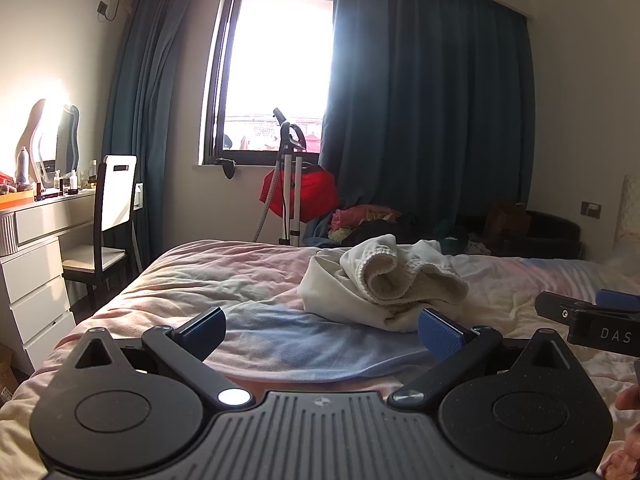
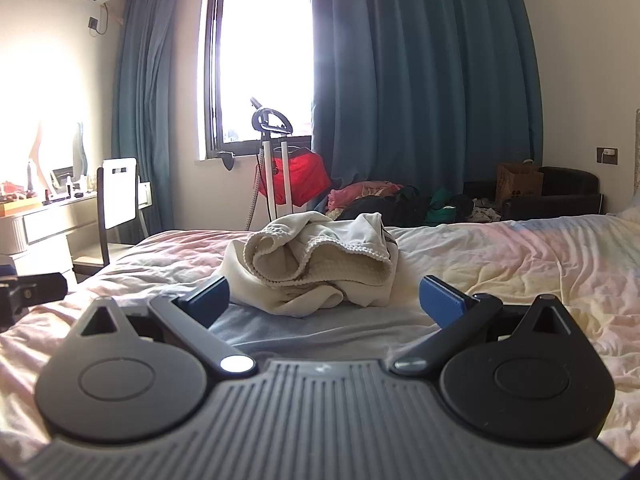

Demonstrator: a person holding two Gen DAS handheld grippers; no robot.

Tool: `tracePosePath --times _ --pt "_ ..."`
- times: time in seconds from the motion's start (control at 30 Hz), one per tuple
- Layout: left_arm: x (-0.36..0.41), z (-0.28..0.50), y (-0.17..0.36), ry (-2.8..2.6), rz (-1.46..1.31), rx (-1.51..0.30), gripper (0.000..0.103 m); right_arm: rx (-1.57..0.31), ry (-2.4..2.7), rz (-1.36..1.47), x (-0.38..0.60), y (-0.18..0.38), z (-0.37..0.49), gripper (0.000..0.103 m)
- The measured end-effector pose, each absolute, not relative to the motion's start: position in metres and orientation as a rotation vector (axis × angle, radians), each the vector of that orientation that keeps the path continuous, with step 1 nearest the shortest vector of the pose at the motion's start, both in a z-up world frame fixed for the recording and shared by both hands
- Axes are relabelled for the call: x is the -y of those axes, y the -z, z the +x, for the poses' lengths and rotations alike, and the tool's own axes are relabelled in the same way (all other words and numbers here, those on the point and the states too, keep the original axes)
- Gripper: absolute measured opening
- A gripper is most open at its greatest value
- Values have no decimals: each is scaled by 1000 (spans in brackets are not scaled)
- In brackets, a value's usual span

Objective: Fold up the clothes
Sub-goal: 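Move both grippers toward the cream sweatpants on the bed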

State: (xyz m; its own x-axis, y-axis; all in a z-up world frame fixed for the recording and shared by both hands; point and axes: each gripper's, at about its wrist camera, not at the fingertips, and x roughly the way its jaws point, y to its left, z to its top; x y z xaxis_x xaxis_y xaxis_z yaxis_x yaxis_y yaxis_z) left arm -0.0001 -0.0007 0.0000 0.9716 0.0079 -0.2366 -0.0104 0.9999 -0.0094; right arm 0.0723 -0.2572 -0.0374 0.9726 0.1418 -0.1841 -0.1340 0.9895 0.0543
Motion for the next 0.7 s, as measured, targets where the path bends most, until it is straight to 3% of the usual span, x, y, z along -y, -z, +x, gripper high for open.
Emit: tracePosePath --times 0.7 --pt "0 -4 1 -4 -26 -252 103 -185 -114 63 261 38 72 103"
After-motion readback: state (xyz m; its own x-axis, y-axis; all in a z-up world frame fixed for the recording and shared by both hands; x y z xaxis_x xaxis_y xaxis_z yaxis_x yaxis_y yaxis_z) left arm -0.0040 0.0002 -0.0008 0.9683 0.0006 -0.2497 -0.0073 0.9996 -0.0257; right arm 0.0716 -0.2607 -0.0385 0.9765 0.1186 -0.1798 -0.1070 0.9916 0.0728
